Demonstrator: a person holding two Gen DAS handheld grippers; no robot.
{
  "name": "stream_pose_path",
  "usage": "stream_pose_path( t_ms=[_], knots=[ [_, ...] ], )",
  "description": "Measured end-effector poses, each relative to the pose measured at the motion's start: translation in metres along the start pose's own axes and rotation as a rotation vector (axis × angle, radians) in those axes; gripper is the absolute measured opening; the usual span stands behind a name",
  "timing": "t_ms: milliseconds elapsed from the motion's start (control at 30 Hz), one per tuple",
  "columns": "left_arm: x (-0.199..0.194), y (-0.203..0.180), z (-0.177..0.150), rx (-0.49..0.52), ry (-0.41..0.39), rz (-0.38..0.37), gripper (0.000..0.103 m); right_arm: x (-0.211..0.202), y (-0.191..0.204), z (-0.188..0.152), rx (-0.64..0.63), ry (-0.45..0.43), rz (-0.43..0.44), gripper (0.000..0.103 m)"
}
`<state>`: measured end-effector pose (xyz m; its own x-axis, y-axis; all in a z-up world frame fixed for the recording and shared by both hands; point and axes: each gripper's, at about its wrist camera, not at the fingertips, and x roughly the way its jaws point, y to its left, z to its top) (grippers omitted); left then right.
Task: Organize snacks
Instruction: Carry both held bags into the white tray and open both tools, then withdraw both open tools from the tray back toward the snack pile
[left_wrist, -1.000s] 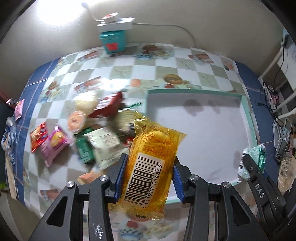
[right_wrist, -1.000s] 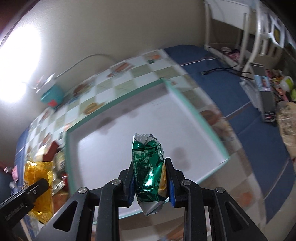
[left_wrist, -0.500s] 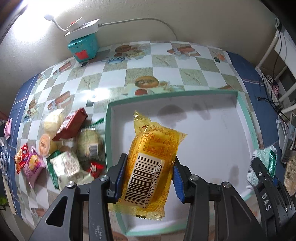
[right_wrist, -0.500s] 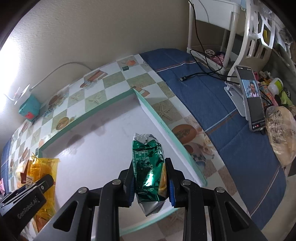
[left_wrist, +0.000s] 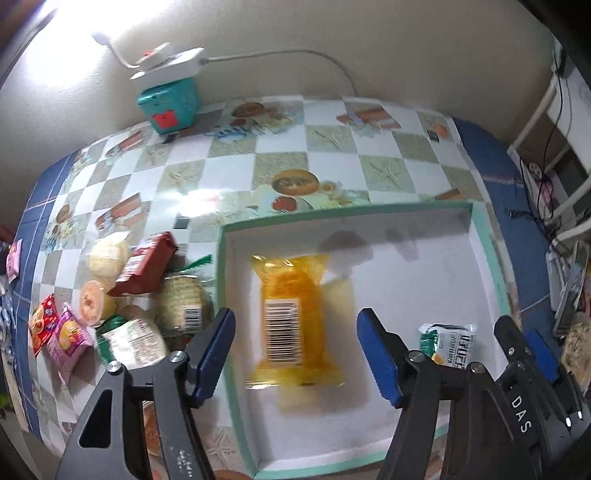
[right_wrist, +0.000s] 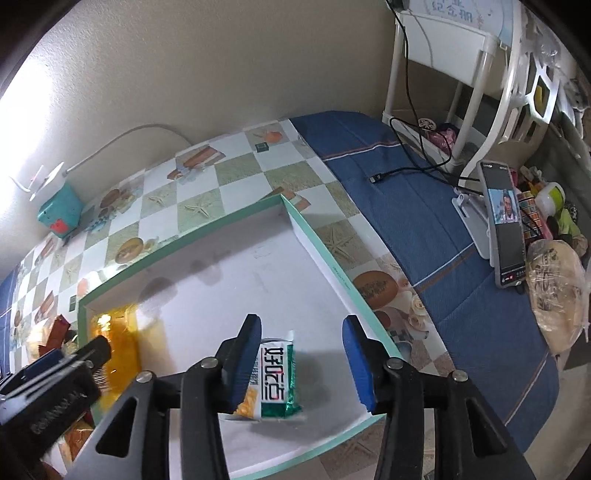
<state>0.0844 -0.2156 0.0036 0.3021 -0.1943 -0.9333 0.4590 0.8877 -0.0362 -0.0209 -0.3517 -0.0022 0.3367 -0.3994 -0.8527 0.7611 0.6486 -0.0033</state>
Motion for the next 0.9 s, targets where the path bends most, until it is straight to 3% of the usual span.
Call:
stream_pose_path(
  t_ms=[33,100,167,267,367,600,900],
  knots=[
    [-0.005,0.005,0.001,-0.015,-0.006,0.0,0.073,-0.004,0.001,0.001,-0.002,-0.003,0.001,0.055],
    [-0.017,0.019,0.002,-0.057,-0.026,0.007,0.079,-0.012,0.002,0.002,-0.009,-0.014,0.01,0.074],
    [-0.028,0.034,0.003,-0.101,-0.044,0.015,0.08,-0.022,0.006,0.003,-0.021,-0.024,0.025,0.078],
    [-0.039,0.062,-0.001,-0.178,-0.054,0.047,0.09,-0.032,0.012,0.001,-0.033,-0.025,0.049,0.09],
    [-0.045,0.092,-0.01,-0.245,-0.063,0.076,0.091,-0.038,0.018,-0.004,-0.043,-0.031,0.063,0.103],
    [-0.048,0.149,-0.037,-0.345,-0.042,0.141,0.094,-0.051,0.04,-0.022,-0.091,-0.039,0.082,0.103],
    [-0.067,0.197,-0.069,-0.431,-0.052,0.169,0.096,-0.075,0.074,-0.048,-0.124,-0.038,0.229,0.103]
  ],
)
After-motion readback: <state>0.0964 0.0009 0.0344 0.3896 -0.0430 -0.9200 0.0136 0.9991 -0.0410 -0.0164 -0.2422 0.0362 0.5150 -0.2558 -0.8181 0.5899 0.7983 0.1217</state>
